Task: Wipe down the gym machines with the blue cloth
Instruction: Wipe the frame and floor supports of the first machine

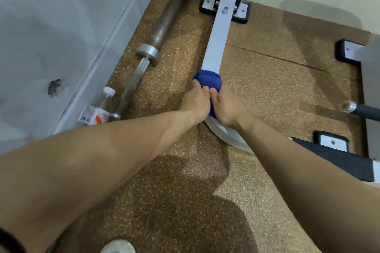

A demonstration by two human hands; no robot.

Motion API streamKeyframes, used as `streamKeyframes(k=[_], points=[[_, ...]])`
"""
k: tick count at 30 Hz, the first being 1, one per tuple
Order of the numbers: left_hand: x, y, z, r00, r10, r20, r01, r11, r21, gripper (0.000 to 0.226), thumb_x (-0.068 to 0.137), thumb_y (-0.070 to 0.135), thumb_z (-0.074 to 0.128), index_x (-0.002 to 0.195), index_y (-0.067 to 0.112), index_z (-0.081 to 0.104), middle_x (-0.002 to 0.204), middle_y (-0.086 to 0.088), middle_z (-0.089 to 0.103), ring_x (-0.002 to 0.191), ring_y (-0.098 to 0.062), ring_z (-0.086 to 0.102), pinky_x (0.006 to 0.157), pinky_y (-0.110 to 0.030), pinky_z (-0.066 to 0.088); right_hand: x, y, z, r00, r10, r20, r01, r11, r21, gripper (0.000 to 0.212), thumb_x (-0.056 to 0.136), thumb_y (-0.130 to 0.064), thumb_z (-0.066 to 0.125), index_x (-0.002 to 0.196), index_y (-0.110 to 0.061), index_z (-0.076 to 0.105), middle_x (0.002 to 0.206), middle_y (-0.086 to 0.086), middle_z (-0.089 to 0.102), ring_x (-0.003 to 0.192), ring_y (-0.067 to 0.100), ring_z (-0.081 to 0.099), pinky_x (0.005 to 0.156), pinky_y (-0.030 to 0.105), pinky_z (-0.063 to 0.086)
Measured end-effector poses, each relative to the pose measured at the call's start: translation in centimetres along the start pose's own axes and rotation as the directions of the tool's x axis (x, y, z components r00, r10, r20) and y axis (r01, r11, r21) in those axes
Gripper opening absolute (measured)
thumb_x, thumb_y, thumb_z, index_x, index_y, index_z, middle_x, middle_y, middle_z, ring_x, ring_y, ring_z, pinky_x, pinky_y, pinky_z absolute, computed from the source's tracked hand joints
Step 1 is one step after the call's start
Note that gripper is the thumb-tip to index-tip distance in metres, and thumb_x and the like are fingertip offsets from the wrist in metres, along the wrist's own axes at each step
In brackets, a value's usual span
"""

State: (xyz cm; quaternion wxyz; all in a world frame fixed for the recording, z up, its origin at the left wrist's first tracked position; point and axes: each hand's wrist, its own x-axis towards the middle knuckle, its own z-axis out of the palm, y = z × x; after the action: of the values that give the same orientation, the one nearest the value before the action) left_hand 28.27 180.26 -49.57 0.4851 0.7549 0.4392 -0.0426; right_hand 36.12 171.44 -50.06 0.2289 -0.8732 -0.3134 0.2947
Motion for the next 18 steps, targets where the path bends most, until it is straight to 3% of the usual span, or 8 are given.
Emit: streamKeyframes(k=[2,4,7,11,14,18], points=[[-3.0,-0.3,1.5,1.0,-0.003,0.03,0.003,1.0,0.005,0.053,0.108,0.034,0.027,0.153,0.008,0.016,0.15,-0.018,0.042,0.131,-0.035,0.048,0.098,-0.035,0.036,-2.5,1.4,-0.8,0.998,-0.046,0.051,0.052,0.992,-0.116,0.042,0.106,-0.046,0.029,0.119,-0.01,0.046,0.105,0.014,0.063,0.088,0.033,0.059,0.076,0.039,0.042],[-6.5,-1.1,3.2,0.996,0.05,0.07,-0.058,0.991,0.117,0.069,0.107,0.037,0.028,0.157,0.005,-0.008,0.166,-0.014,0.008,0.145,-0.032,0.032,0.111,-0.036,0.03,-5.5,3.4,-1.9,0.989,-0.082,0.122,0.112,0.958,-0.264,0.039,0.106,-0.046,0.029,0.117,-0.011,0.044,0.113,0.016,0.061,0.099,0.036,0.058,0.078,0.038,0.039],[-8.9,-2.5,5.1,0.983,0.16,0.09,-0.181,0.918,0.351,0.082,0.106,0.041,0.032,0.152,-0.001,-0.022,0.164,-0.019,-0.017,0.152,-0.029,0.014,0.118,-0.034,0.027,-9.0,6.0,-2.6,0.982,-0.111,0.15,0.172,0.854,-0.491,0.07,0.1,-0.06,0.016,0.144,-0.007,0.034,0.142,0.015,0.048,0.129,0.034,0.045,0.107,0.043,0.039],[-8.2,-5.1,4.4,0.934,0.336,0.122,-0.34,0.733,0.589,0.087,0.103,0.048,0.028,0.15,-0.005,-0.022,0.16,-0.026,-0.021,0.153,-0.032,0.01,0.122,-0.03,0.016,-10.7,6.1,-0.7,0.99,-0.137,0.032,0.126,0.76,-0.637,0.08,0.1,-0.058,0.017,0.151,0.003,0.025,0.145,0.023,0.043,0.127,0.041,0.044,0.112,0.051,0.035],[-5.9,-6.0,2.2,0.868,0.468,0.167,-0.447,0.588,0.675,0.08,0.102,0.048,0.024,0.155,-0.002,-0.01,0.162,-0.024,-0.021,0.152,-0.035,0.016,0.122,-0.034,0.015,-9.2,4.3,0.3,0.984,-0.177,-0.012,0.131,0.774,-0.619,0.079,0.101,-0.056,0.016,0.152,0.004,0.024,0.145,0.023,0.045,0.13,0.039,0.046,0.115,0.048,0.031],[-2.1,-4.9,-1.0,0.769,0.557,0.313,-0.55,0.328,0.769,0.073,0.102,0.051,0.014,0.157,0.007,-0.006,0.166,-0.011,-0.015,0.154,-0.032,0.001,0.126,-0.044,0.013,-6.6,2.3,0.3,0.989,-0.144,-0.034,0.103,0.838,-0.536,0.072,0.101,-0.057,0.02,0.145,-0.001,0.034,0.135,0.016,0.057,0.123,0.033,0.054,0.111,0.044,0.033]])
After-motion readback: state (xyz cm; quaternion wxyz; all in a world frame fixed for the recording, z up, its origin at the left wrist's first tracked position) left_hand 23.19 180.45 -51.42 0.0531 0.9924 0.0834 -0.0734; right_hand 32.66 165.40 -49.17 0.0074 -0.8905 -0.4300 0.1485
